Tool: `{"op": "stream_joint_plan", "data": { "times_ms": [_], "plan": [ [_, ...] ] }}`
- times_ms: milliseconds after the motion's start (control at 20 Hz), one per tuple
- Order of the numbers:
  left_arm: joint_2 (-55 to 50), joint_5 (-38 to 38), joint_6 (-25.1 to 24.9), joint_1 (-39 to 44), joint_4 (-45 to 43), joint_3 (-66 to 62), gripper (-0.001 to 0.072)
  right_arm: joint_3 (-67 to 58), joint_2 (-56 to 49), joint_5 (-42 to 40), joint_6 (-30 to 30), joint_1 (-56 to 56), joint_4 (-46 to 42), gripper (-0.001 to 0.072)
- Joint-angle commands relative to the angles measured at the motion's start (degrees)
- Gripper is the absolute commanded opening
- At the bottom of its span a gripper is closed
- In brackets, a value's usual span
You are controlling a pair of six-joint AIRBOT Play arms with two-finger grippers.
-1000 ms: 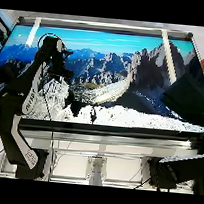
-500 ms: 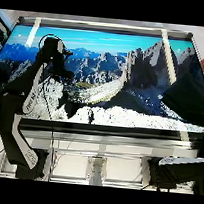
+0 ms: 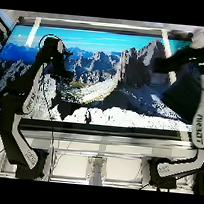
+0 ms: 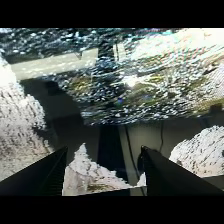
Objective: Fold the clothes and pants, and hang the long-sleeved shirts on hangers.
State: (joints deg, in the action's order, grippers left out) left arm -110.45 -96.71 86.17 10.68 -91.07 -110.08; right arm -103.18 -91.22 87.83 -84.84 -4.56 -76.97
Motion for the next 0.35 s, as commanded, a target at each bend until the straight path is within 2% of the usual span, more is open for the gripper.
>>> {"op": "stream_joint_plan", "data": {
  "times_ms": [0,300],
  "plan": [
    [-0.04,0.02,-0.02,-0.07,0.0,0.0,0.0533,8.41,-0.22,-3.89,-0.46,-14.36,-7.34,0.0028],
    [-0.04,0.0,-0.02,-0.07,0.0,0.0,0.0532,14.84,-3.96,0.09,-5.22,-17.16,-6.69,0.0029]
  ]
}}
